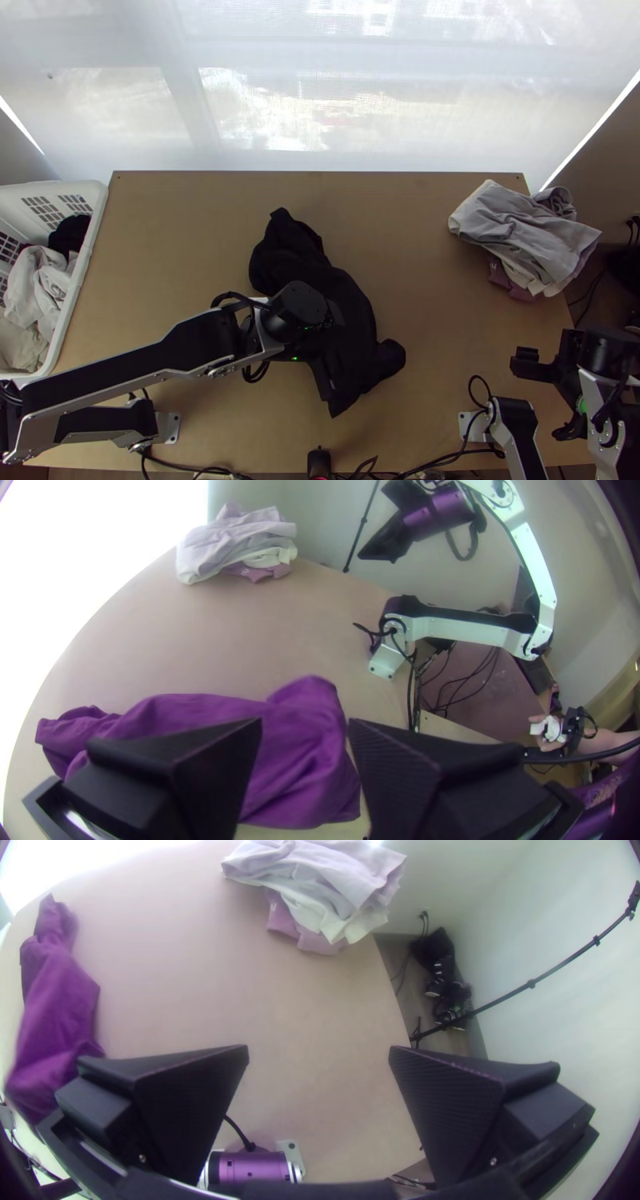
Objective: Fold the t-shirt
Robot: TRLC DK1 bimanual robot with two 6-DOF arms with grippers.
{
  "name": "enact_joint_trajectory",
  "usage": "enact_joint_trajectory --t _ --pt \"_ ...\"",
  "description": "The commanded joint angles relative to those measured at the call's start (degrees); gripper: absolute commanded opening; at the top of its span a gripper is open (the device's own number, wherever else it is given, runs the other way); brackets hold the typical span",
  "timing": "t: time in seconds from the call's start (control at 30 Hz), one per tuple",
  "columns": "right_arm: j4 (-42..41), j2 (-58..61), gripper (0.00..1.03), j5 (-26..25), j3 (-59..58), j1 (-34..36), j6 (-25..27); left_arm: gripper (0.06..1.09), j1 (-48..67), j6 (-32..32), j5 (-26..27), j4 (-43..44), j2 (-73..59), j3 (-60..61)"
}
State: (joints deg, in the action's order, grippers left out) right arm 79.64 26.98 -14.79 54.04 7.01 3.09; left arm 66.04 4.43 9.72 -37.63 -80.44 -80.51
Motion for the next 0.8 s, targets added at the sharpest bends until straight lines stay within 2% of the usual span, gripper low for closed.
enact_joint_trajectory --t 0.0,0.2,0.37,0.57,0.77 --pt "-0.5 -0.4 0.98 0.6 -0.1 -0.6 0.2 1.04 -6.1 -1.5 -3.8 -0.7 3.1 1.3" --pt "-2.9 1.0 0.98 3.6 1.2 -3.4 0.7 1.04 -20.2 -2.1 -3.8 -4.2 7.1 2.5" --pt "-7.1 5.8 0.98 4.2 4.1 -7.9 1.6 1.04 -31.4 -2.5 -3.7 -4.2 12.0 8.7" --pt "-12.9 13.3 0.98 5.0 6.1 -16.1 3.0 1.04 -41.9 -2.5 -3.7 -3.9 16.3 13.9" --pt "-21.5 23.5 0.98 5.0 7.4 -26.0 4.3 1.04 -54.3 -3.2 -3.8 -5.9 20.2 14.0"
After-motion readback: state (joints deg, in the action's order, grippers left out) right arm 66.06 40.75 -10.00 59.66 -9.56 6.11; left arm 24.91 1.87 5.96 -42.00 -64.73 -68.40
